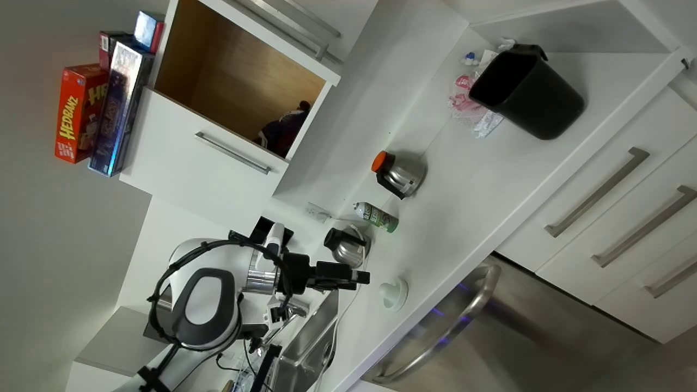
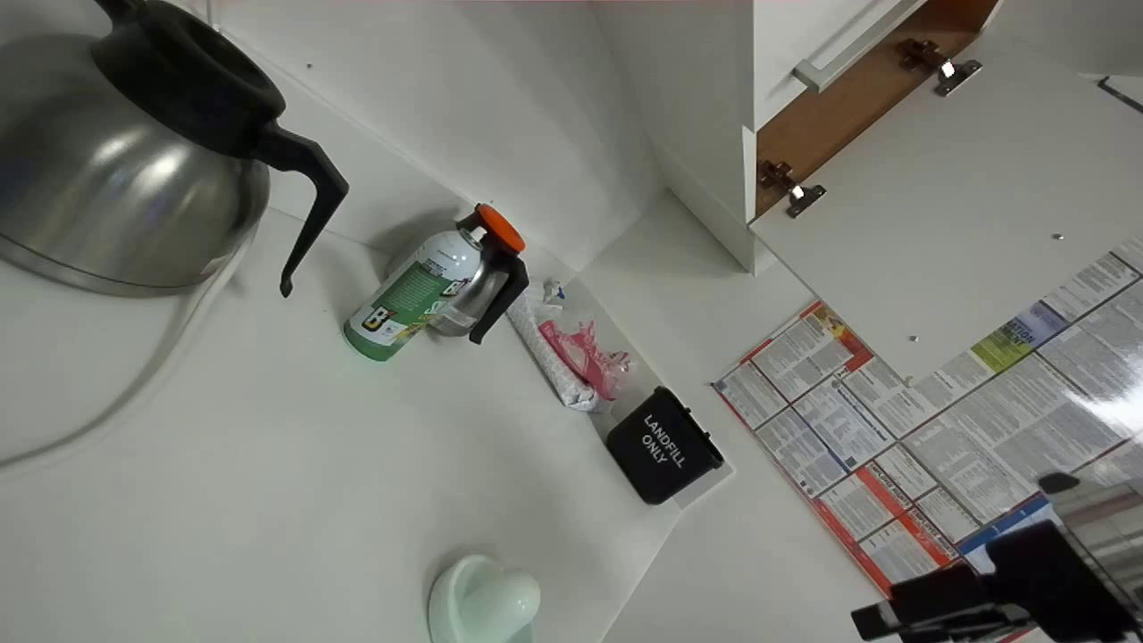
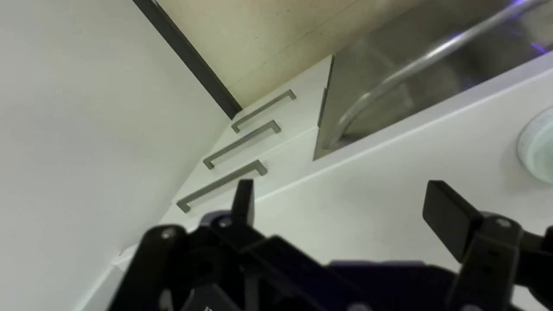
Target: Move the white object to the right side of the countertop
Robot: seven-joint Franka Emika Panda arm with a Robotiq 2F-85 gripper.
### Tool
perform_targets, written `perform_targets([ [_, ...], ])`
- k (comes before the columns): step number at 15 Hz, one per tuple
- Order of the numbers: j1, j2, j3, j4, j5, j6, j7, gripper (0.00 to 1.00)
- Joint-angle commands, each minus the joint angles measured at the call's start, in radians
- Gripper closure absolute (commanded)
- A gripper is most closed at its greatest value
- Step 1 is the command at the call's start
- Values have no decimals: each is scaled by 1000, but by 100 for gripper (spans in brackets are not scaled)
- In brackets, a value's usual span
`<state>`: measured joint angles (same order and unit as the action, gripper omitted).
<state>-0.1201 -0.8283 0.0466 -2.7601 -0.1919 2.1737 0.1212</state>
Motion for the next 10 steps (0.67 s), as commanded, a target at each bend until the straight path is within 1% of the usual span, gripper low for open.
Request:
perform_targets([
  [1,62,187,78,66,41,146,85,0],
  [4,121,341,128,104,77,277,107,0],
  [6,144,439,160,137,77,349,112,0],
  [8,156,536,182,175,60,399,118,0],
  [10,175,625,190,222,68,402,116,0],
])
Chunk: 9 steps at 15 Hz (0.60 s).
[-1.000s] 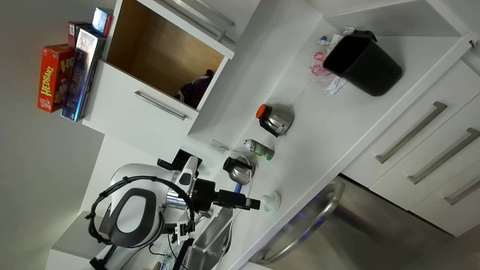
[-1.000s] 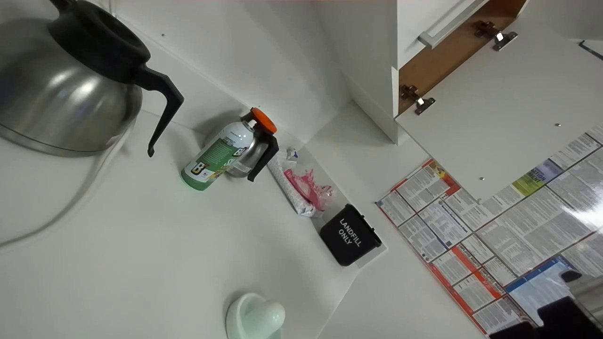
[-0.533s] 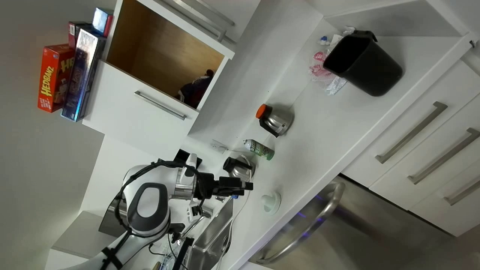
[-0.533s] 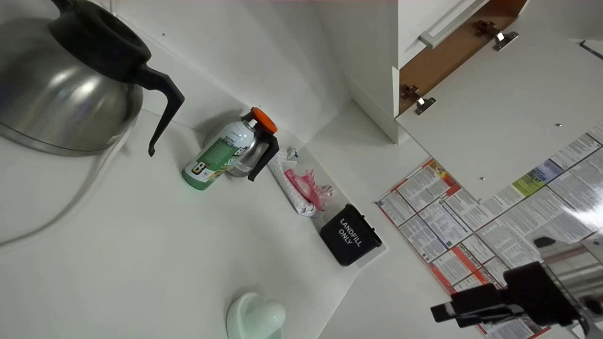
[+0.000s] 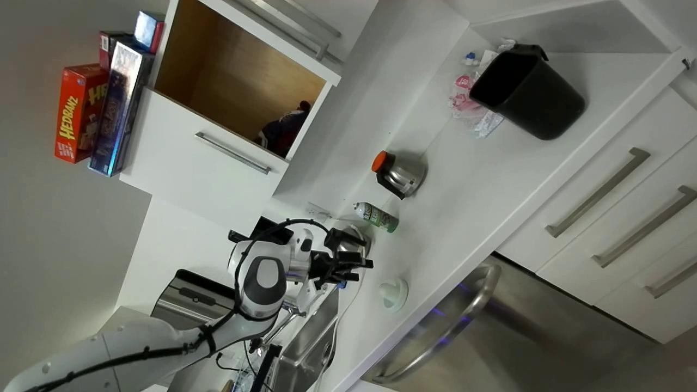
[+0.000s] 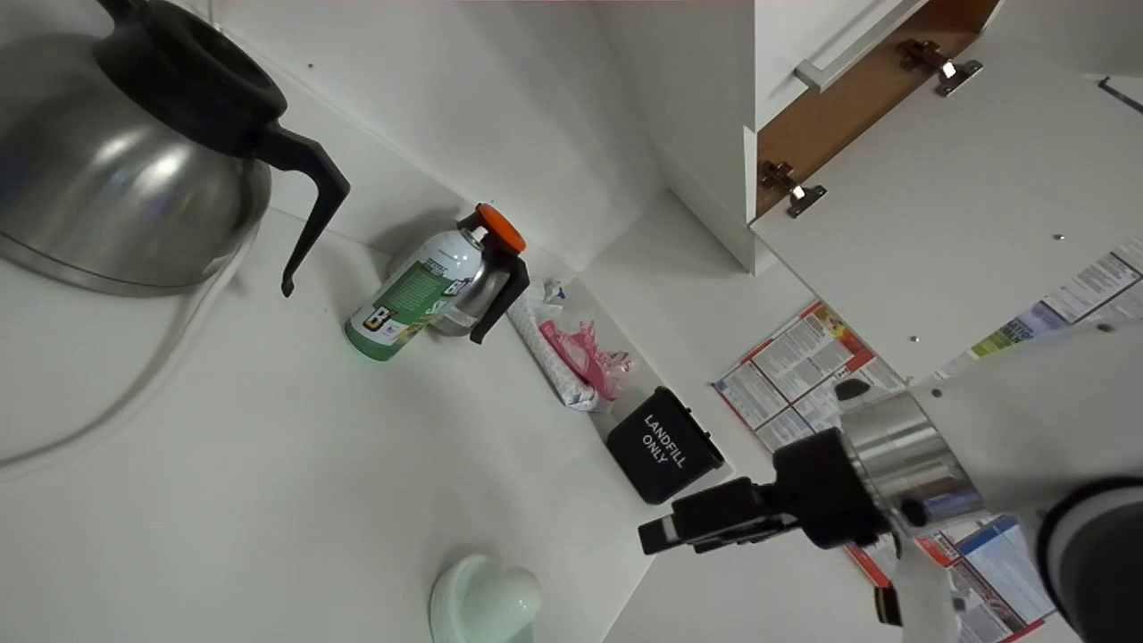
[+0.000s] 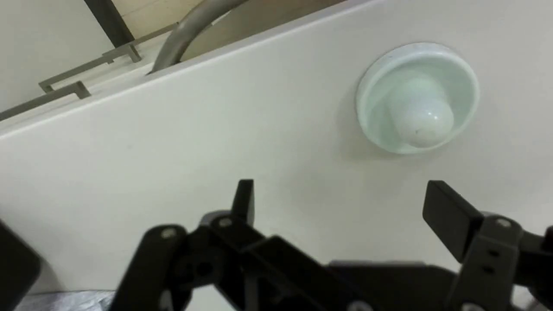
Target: Move the white object to the right side of the countertop
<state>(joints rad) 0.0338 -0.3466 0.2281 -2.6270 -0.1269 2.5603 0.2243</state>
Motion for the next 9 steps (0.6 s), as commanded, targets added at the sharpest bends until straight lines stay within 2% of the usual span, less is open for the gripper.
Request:
perform_targets([
  [1,35,183,6,110,14,10,5,0],
  [5,85,316,-5,166,70,-11,-15,0],
  [9,115,417,-8,199,30,6,-4,0],
])
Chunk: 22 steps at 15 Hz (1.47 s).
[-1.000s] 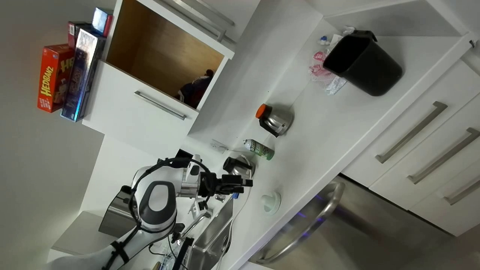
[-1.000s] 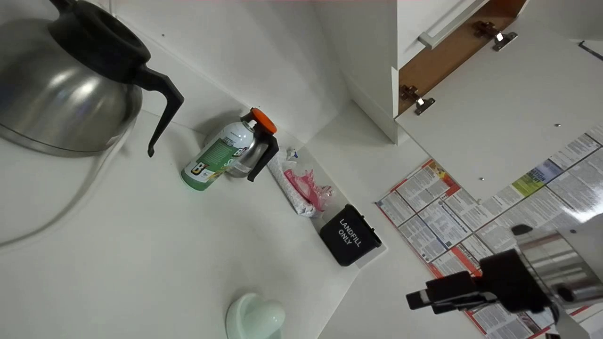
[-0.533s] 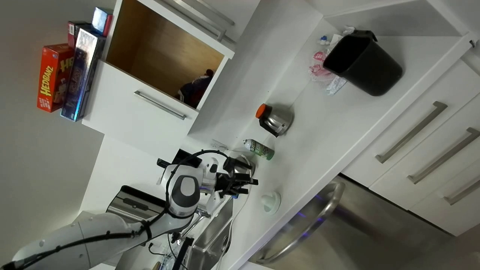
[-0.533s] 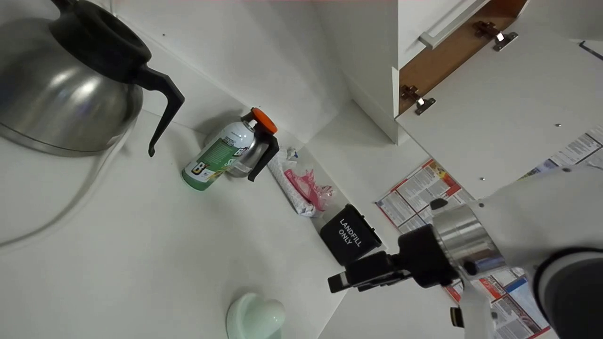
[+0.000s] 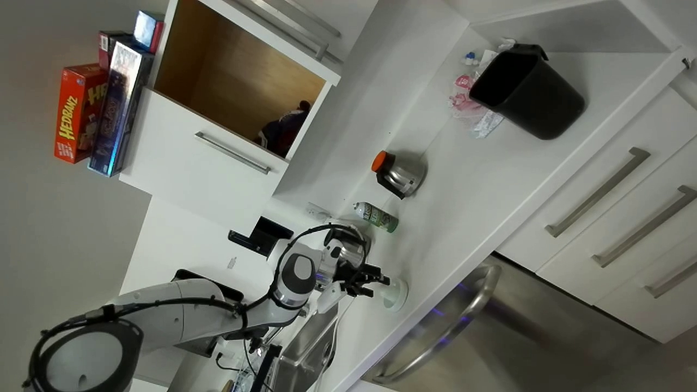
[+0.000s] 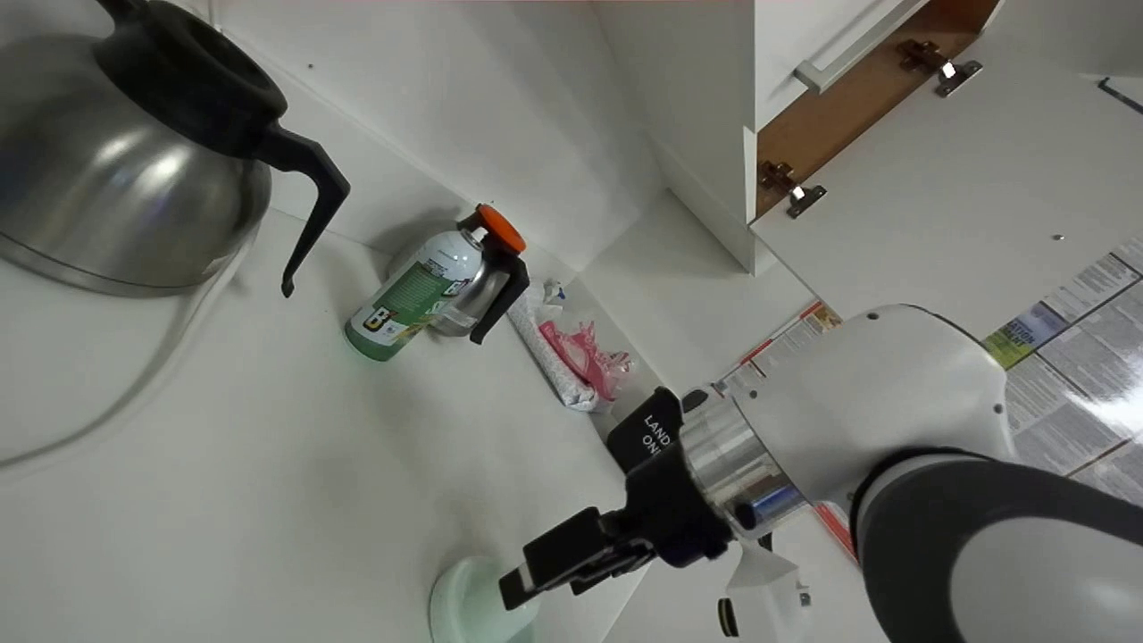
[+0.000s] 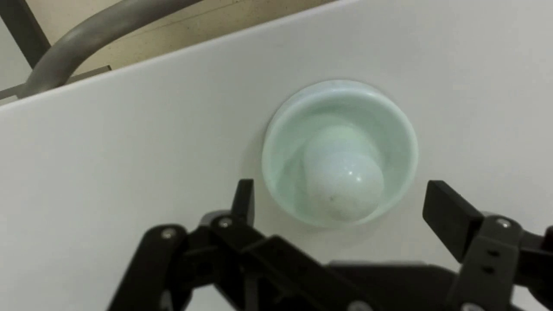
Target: Move the white object to the right side of the countertop
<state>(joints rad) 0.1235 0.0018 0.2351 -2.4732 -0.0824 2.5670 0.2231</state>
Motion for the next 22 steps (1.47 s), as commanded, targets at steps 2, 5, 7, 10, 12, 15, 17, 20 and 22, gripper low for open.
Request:
perform_targets([
  [2,38,111,-21,65,-21,-10,2,0],
  [5,57,149,-33,78,-51,-4,16,34],
  [7,68,157,-41,86,-60,-3,18,50],
  [10,77,151,-53,84,-88,2,28,73],
  [12,86,133,-58,75,-108,1,41,74],
  [15,84,66,-68,41,-118,3,70,74],
  [17,69,13,-81,28,-111,8,88,74],
  [20,22,-47,-118,54,-63,-26,48,74],
  [22,-22,-68,-159,86,-49,-45,30,74],
])
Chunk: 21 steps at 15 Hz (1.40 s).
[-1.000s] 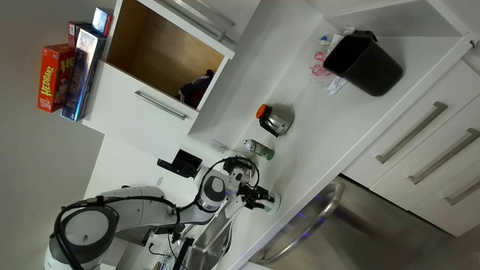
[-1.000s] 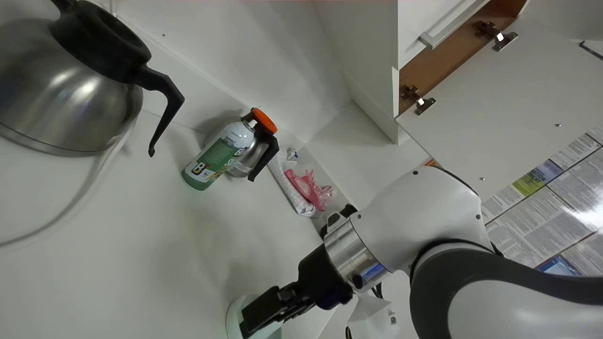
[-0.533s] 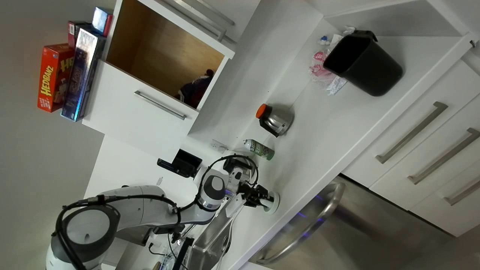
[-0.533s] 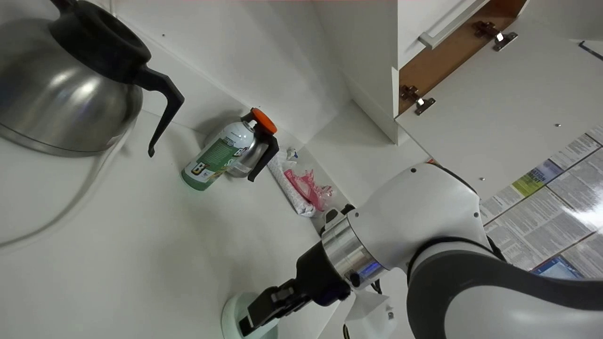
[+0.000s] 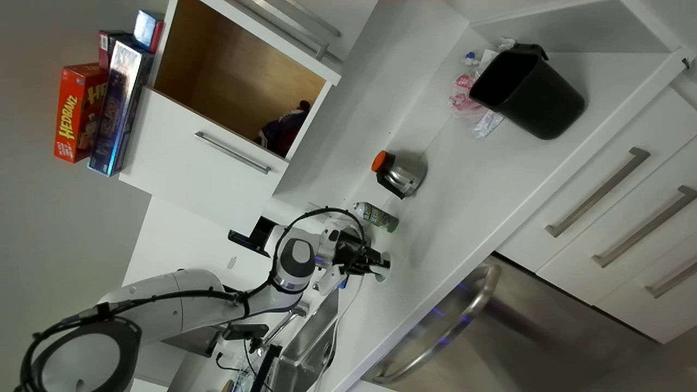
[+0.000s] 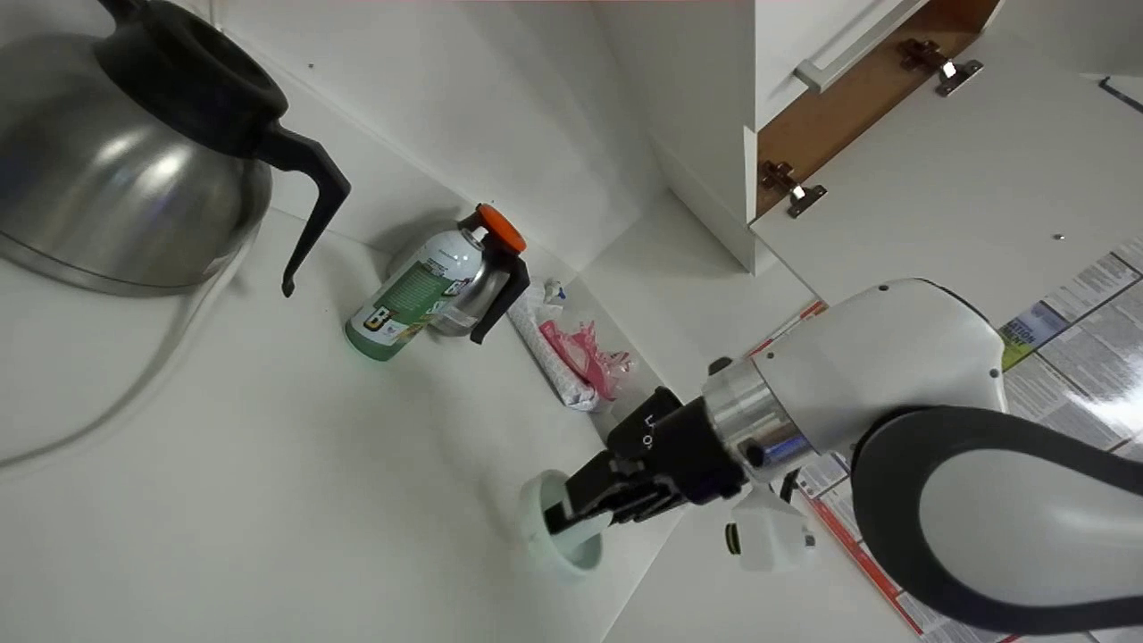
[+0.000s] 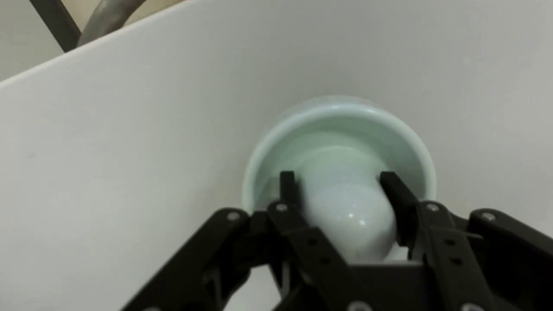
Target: Move the white object to the right side of the countertop
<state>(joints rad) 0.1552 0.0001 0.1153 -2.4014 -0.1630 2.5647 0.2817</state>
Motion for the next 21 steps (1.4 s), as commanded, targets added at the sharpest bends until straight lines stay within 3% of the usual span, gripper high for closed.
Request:
perform_targets([
  [1,-78,-71,-61,34,34,-51,-39,74],
  [8,-196,26,-173,223,76,-85,-235,74],
  [13,-252,161,-199,335,250,-76,-471,74],
  [21,-316,356,-185,464,278,-110,-501,74],
])
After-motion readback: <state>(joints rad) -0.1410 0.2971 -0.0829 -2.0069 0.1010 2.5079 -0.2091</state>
